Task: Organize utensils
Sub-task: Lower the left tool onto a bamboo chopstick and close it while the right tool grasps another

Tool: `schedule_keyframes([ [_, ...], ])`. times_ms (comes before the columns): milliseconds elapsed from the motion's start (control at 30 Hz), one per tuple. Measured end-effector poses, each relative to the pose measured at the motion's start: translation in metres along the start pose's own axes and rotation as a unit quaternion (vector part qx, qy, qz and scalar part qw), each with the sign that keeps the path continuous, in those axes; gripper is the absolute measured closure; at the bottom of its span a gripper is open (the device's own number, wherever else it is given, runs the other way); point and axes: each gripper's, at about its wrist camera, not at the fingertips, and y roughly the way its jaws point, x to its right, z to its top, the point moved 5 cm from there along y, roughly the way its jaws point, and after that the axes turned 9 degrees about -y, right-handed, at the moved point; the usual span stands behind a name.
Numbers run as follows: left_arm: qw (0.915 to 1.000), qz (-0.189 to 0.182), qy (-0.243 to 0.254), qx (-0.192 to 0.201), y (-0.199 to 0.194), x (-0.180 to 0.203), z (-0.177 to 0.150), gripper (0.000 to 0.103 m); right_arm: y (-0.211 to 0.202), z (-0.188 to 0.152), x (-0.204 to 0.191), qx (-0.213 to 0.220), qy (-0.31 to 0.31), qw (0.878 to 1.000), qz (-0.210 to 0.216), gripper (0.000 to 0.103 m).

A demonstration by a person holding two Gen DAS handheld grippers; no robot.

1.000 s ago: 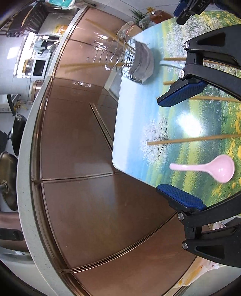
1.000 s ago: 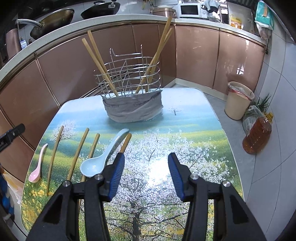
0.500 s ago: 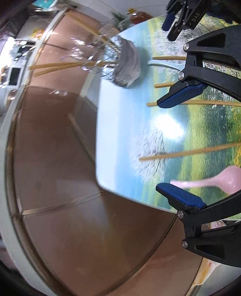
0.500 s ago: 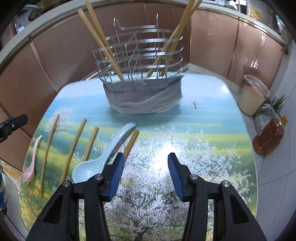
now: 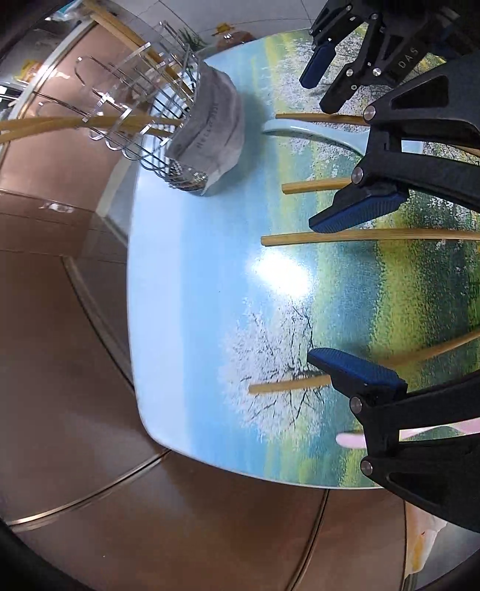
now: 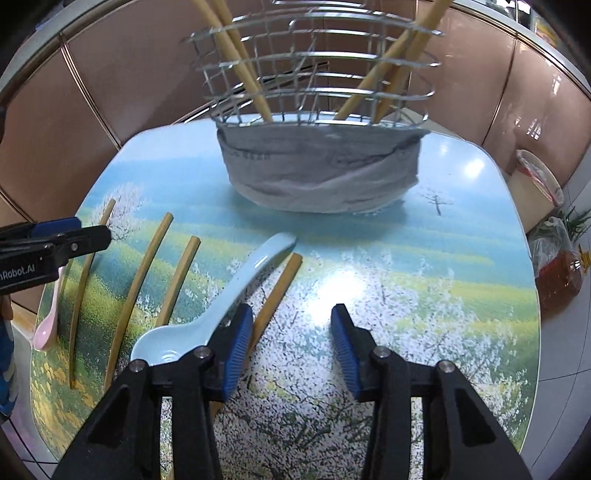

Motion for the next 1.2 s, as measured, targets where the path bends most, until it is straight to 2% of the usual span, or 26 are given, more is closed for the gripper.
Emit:
schedule_keyframes([
  [233,0.9993,0.002,0.008,-0.035,0.020,0.008,0.004,0.047,0.009,0.005,-0.006,-0.015,-0.009,1.000,-0.005,0.064],
  [633,0.9986,0.000,0.019,-0.050,0.040,0.019,0.009,0.047,0.014,0.010,-0.006,-0.018,-0.019,1.000,0.003,0.065],
  [833,0.9975,-0.001,0.021,-0.068,0.053,0.014,0.003,0.056,0.019,0.007,-0.011,-0.024,-0.034,0.999,0.000,0.066],
  [900,0.9978,0.008,0.027,-0.059,0.054,0.012,0.003,0.056,0.019,0.006,-0.010,-0.024,-0.040,0.999,-0.002,0.066],
  [1067,0.9978,0.006,0.033,-0.058,0.057,0.009,0.003,0.056,0.017,0.002,-0.010,-0.031,-0.070,0.997,-0.004,0.074],
  [1200,0.9976,0.004,0.043,-0.054,0.058,0.010,0.002,0.058,0.012,-0.008,-0.009,-0.038,-0.105,0.994,0.011,0.087],
])
